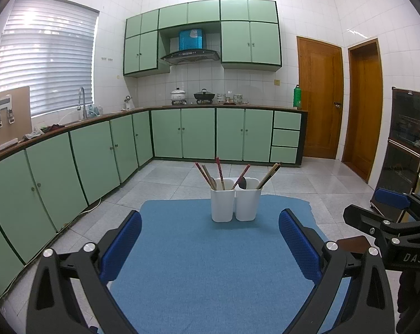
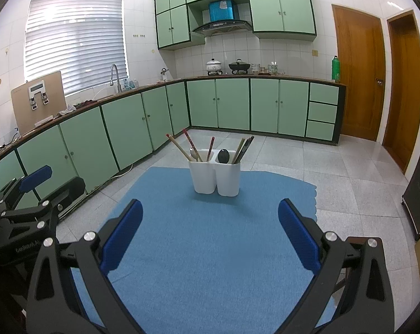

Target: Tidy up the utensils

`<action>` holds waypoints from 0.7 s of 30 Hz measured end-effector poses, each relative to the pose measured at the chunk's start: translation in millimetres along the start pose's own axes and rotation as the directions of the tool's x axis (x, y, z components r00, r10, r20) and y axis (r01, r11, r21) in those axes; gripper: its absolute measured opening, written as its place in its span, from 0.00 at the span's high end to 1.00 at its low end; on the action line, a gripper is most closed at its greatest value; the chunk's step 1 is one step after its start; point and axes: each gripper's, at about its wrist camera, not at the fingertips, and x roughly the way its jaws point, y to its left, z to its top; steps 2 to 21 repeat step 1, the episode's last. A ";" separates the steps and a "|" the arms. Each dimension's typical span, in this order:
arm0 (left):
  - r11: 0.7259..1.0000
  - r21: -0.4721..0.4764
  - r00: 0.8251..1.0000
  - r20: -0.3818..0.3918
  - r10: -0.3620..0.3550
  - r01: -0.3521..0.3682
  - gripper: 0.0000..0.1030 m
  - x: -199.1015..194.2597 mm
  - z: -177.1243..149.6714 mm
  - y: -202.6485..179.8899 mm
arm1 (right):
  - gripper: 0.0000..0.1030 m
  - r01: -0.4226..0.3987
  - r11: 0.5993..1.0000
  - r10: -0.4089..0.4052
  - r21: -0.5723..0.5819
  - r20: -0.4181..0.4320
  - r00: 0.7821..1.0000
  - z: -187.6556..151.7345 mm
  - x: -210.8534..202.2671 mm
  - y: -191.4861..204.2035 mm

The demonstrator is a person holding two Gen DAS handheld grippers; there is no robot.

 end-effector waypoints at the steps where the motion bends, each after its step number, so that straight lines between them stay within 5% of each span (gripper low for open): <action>1: 1.000 -0.002 1.000 -0.001 0.000 0.000 0.06 0.0 0.1 0.1 | 0.08 0.000 1.000 0.000 0.000 0.001 1.000 0.4 0.1 -1.8; 21: 1.000 -0.002 1.000 -0.001 0.000 0.000 0.06 0.0 0.1 0.1 | 0.08 0.000 1.000 0.000 0.000 0.001 1.000 0.4 0.1 -1.8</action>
